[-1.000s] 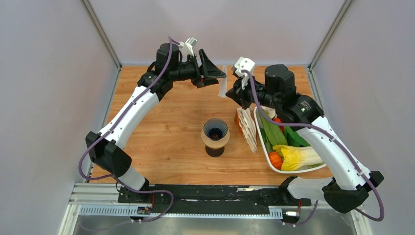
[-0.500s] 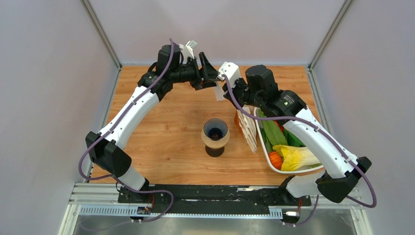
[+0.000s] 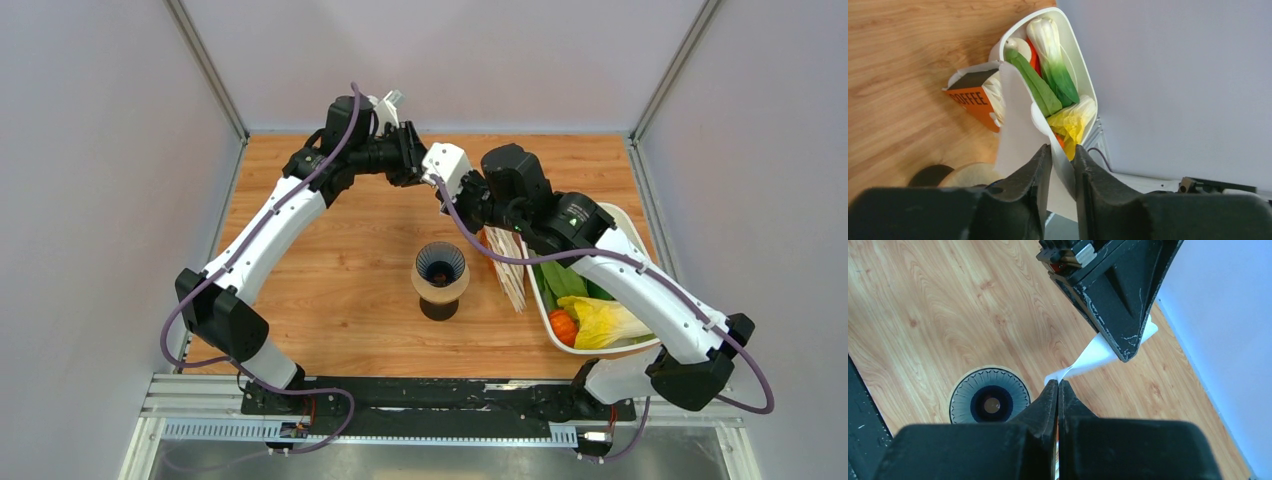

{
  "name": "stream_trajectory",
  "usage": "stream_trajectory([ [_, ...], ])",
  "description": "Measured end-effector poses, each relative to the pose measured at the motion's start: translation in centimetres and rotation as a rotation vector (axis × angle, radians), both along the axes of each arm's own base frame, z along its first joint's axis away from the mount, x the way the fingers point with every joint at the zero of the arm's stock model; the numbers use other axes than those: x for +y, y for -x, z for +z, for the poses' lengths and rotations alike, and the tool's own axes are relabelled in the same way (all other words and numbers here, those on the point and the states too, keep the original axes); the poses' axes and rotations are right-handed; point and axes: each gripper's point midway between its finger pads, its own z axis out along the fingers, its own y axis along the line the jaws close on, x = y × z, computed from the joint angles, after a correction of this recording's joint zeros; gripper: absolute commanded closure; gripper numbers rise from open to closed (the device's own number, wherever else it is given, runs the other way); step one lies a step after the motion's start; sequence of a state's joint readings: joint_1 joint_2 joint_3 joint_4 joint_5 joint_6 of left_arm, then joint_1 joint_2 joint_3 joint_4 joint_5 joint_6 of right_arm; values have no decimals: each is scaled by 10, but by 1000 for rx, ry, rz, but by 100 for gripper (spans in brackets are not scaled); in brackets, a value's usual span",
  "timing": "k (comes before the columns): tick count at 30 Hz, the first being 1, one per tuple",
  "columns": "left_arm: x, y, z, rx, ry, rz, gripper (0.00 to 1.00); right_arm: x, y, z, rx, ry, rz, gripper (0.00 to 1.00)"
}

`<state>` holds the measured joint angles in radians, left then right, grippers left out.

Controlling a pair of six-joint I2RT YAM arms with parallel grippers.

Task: Place the coffee filter in the dripper

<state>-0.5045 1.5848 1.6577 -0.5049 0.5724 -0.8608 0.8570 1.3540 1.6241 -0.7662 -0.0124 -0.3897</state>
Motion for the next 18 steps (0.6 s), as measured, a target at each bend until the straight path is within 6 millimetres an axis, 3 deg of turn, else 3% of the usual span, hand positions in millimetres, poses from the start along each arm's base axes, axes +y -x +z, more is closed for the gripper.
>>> stream_trajectory([
  [1, 0, 0, -1, 0, -3, -1, 86, 0, 0, -1, -4, 7, -1, 94],
  [3, 0, 0, -1, -2, -5, -3, 98, 1, -1, -3, -9, 20, -8, 72],
  [11, 2, 8, 5, -30, 18, -43, 100, -8, -3, 6, -10, -6, -29, 20],
  [13, 4, 13, 10, -51, 33, -65, 100, -18, 1, 16, 5, -45, -29, 13],
  [18, 10, 29, 26, -149, 96, -147, 100, -62, 9, 65, 15, -231, -70, 10],
])
